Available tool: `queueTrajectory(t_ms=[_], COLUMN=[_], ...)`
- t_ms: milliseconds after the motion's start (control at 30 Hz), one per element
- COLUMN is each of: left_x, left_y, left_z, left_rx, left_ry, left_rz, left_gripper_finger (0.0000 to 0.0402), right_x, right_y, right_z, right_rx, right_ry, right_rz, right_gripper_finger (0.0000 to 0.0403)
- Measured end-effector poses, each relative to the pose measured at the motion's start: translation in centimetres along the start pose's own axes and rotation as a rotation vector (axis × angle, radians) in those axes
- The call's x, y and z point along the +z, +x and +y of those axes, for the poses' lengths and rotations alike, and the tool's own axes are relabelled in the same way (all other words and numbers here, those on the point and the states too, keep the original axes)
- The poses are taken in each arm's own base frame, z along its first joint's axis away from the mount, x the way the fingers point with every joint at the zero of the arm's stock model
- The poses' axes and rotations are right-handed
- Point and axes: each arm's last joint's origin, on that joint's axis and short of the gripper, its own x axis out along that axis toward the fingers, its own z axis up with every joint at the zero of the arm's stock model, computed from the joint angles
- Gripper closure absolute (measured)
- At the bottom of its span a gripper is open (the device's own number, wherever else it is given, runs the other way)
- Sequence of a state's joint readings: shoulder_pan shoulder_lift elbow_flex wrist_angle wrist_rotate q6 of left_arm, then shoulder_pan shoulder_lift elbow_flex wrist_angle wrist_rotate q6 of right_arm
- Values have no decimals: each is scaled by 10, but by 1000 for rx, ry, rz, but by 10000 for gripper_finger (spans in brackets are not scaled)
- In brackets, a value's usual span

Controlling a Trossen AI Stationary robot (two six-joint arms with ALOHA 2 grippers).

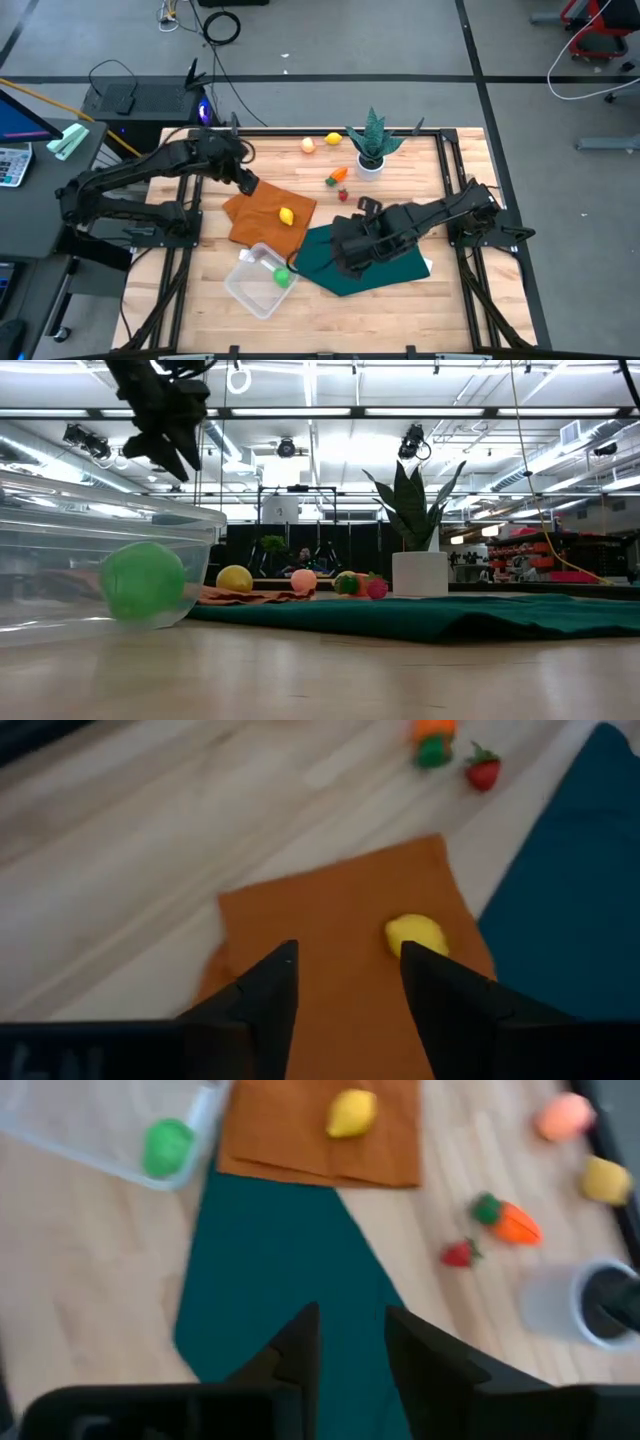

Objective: Pick and placing Produce into tupperware
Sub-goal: Put the bottom lemon into the transparent container

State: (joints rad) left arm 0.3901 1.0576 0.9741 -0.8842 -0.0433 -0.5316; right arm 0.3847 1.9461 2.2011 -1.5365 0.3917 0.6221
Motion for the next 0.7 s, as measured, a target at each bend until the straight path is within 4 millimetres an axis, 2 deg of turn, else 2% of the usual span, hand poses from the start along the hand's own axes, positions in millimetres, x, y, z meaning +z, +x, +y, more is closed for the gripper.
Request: queueTrajectory(t_ms=[267, 400, 500, 700], left_x=[-5, -14, -20, -22], left_y=[49, 73, 87, 105], left_z=[-33, -47, -55, -70], left_rx=[10, 15, 18, -29], left_ry=[-27, -33, -10, 76], left_rz=[132, 225, 265, 242], left_gripper_finger=[159, 141, 128, 108], right_x=[-19, -31, -41, -56], right_y=[-13, -10, -2, 32], right_z=[21, 33, 38, 39], right_rx=[-69, -111, -162, -269], right_ry=[63, 86, 110, 193], right_rz=[-69, -96, -99, -45], right_gripper_finger=[257, 226, 204, 159])
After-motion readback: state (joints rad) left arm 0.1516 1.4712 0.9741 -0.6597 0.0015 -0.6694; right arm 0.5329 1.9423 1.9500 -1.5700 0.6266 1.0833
